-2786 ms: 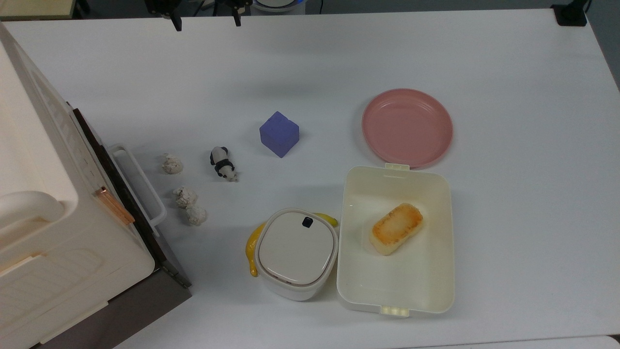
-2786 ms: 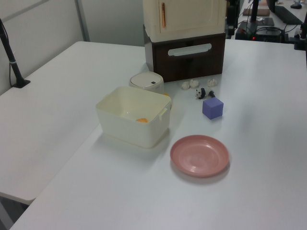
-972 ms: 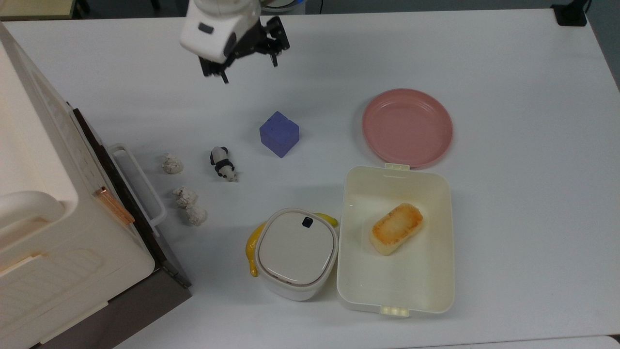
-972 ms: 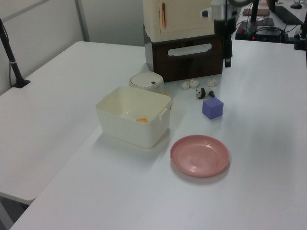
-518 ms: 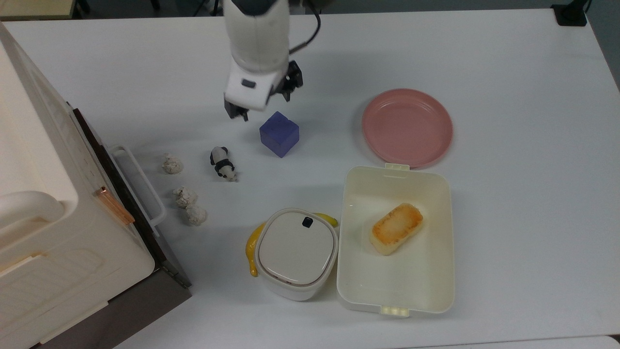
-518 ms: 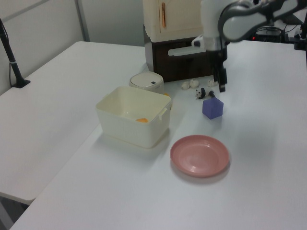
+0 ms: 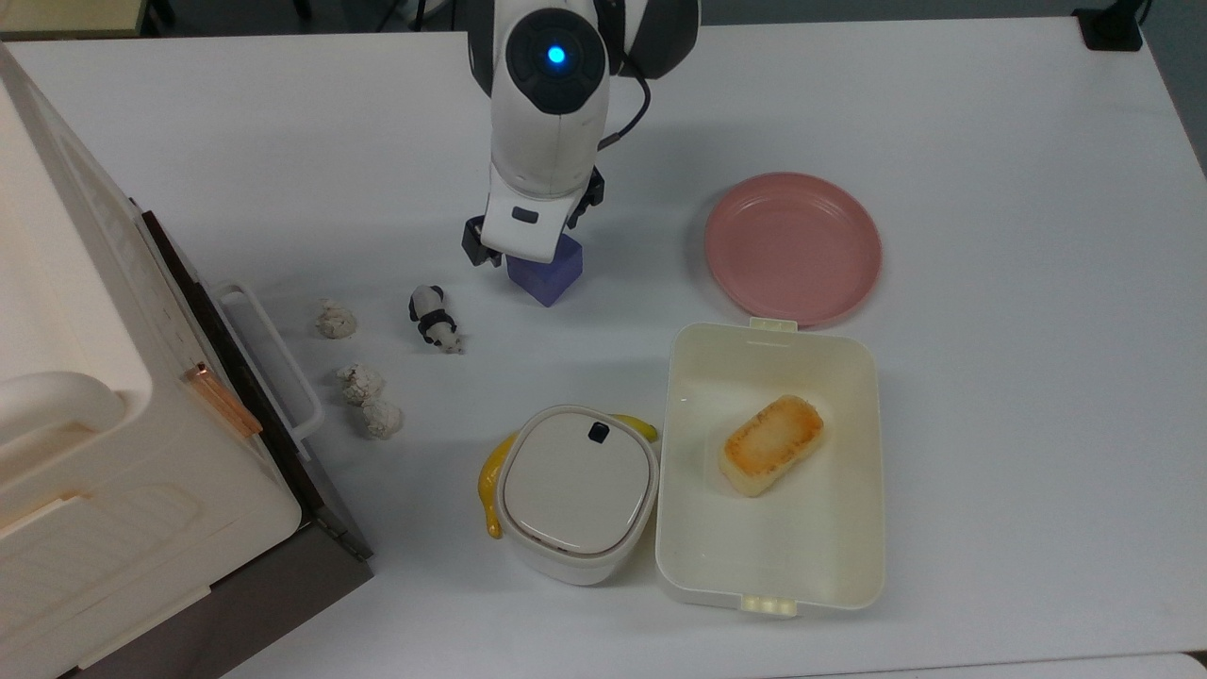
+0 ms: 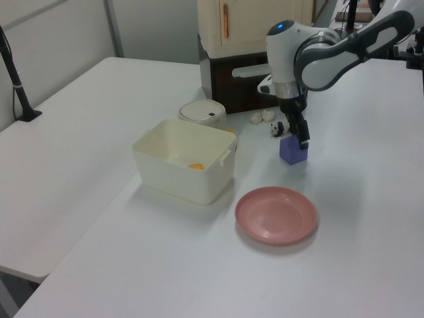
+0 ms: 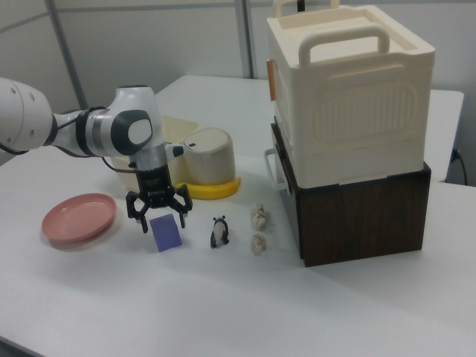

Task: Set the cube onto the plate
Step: 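Close the gripper on the purple cube and lift it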

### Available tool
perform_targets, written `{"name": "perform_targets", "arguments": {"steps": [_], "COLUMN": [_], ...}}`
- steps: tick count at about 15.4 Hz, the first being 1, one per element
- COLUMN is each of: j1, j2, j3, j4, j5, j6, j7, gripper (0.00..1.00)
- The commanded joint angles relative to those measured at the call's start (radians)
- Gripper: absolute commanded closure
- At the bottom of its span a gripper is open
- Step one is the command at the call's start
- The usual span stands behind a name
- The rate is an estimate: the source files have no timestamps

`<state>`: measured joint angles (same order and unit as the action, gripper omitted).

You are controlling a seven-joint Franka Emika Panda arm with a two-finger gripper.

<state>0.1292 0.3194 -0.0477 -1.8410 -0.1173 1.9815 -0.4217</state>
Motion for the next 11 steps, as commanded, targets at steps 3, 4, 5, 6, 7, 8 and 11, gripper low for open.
{"name": "perform_targets", "arguments": {"steps": [3,4,5,6,7,8,11], "j1": [0.012,0.012,0.012,0.012,0.012,0.010,0.000], "j2": [0.010,0.007,0.003,-0.002,-0.013,-0.023,-0.059], "j3": [0.015,0.017,0.017,0.020,0.023,0.028,0.035], "j4": [-0.014,-0.014,-0.014,-0.014,-0.014,-0.014,-0.004], "j5": [-0.033,-0.033,-0.033,-0.032,-0.032,-0.032,-0.016], "j6": [0.023,0.017,0.014,0.011,0.004,-0.013,-0.085], "j7": [0.075,0.078,0.084,0.102,0.128,0.144,0.149], "gripper": [0.36,0.52,0.63,0.73,0.77,0.77,0.77]}}
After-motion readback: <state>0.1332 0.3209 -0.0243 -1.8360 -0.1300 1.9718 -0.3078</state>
